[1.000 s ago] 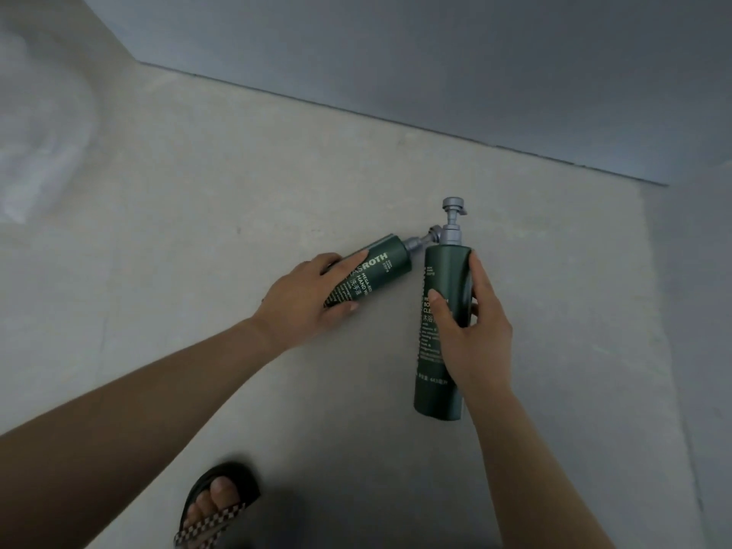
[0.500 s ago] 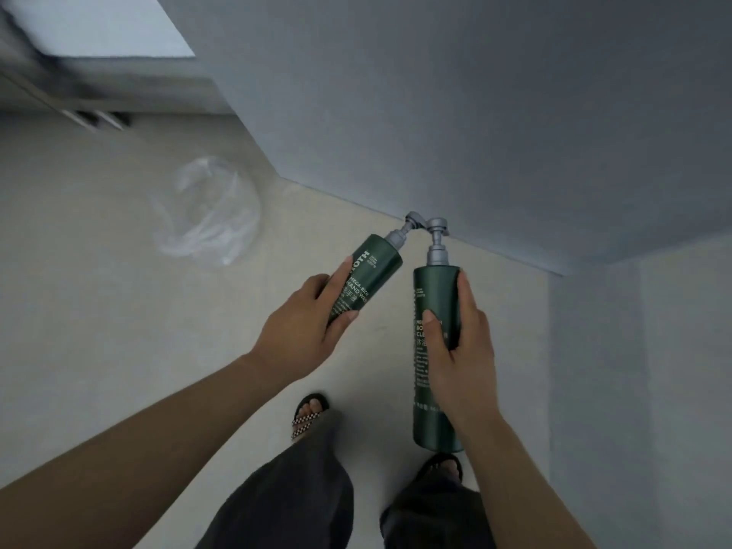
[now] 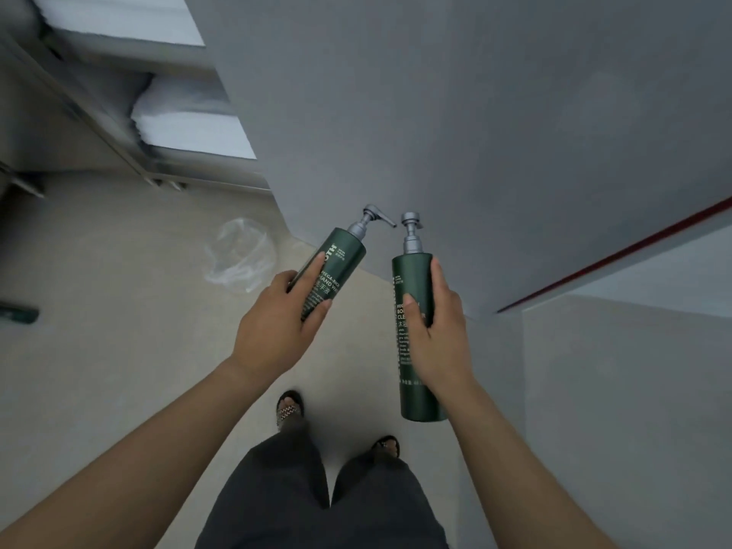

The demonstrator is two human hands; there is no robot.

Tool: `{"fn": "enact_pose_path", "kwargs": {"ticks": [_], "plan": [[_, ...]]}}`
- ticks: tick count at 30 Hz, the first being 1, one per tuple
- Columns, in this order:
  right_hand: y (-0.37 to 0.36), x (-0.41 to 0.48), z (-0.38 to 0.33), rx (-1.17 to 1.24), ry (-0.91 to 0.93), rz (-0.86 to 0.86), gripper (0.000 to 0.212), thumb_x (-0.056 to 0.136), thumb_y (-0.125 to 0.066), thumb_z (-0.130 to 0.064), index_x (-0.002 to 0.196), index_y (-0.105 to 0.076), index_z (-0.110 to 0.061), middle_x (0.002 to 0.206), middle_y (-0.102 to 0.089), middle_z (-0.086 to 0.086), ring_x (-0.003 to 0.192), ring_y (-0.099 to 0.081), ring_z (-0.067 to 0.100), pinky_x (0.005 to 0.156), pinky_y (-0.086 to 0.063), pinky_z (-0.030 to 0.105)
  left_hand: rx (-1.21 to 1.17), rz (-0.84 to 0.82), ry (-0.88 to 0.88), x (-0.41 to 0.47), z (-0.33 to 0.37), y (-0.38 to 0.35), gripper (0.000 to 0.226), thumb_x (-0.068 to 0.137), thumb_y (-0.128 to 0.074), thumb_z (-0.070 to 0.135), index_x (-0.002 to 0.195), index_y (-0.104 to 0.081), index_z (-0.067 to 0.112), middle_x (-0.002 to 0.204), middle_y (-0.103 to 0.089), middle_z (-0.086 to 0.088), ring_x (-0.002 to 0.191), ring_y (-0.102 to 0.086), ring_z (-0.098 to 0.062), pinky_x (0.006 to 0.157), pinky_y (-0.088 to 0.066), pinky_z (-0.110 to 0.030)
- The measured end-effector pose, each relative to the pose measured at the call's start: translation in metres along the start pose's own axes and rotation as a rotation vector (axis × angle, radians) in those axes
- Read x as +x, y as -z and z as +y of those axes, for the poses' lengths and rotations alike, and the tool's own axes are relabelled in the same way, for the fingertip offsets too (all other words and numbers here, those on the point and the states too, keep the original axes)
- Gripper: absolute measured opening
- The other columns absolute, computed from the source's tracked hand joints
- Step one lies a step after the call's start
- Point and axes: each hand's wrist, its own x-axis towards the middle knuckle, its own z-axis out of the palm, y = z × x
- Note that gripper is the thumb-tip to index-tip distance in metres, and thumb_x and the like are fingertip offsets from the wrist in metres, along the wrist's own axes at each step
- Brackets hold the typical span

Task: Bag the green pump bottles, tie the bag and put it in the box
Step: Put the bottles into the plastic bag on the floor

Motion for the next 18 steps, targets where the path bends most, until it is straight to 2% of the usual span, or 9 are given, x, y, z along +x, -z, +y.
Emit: {"fn": "enact_pose_path", "kwargs": {"ticks": [10,12,18], "plan": [[-0.04,-0.038,-0.059,-0.07,0.099,-0.16,0.063,0.095,-0.044,-0.038,0.147,-0.008,-0.038,0.123,-0.043,0.004,0.108,-0.045,0.016,0.092,-0.038,0.032,0.004,0.114,0.207,-0.054,-0.049,0.07,0.061,0.09,-0.044,0.045,0.144,-0.016,0.041,0.127,-0.047,-0.01,0.101,-0.053,-0.028,0.072,-0.052,-0.039],[-0.058,-0.037,-0.078,-0.074,0.126,-0.168,0.063,0.095,-0.044,-0.039,0.147,-0.008,-0.039,0.125,-0.043,0.004,0.109,-0.044,0.015,0.095,-0.039,0.034,-0.001,0.142,0.234,-0.058,-0.071,0.086,0.061,0.09,-0.045,0.045,0.144,-0.016,0.042,0.127,-0.046,-0.01,0.102,-0.053,-0.028,0.072,-0.052,-0.039],[-0.133,-0.021,-0.151,-0.063,0.22,-0.205,0.063,0.096,-0.045,-0.036,0.148,-0.011,-0.035,0.118,-0.04,-0.001,0.103,-0.042,0.011,0.089,-0.033,0.028,0.014,0.22,0.325,-0.071,-0.162,0.142,0.062,0.089,-0.047,0.045,0.143,-0.018,0.042,0.126,-0.047,-0.012,0.101,-0.054,-0.031,0.072,-0.051,-0.039]]}}
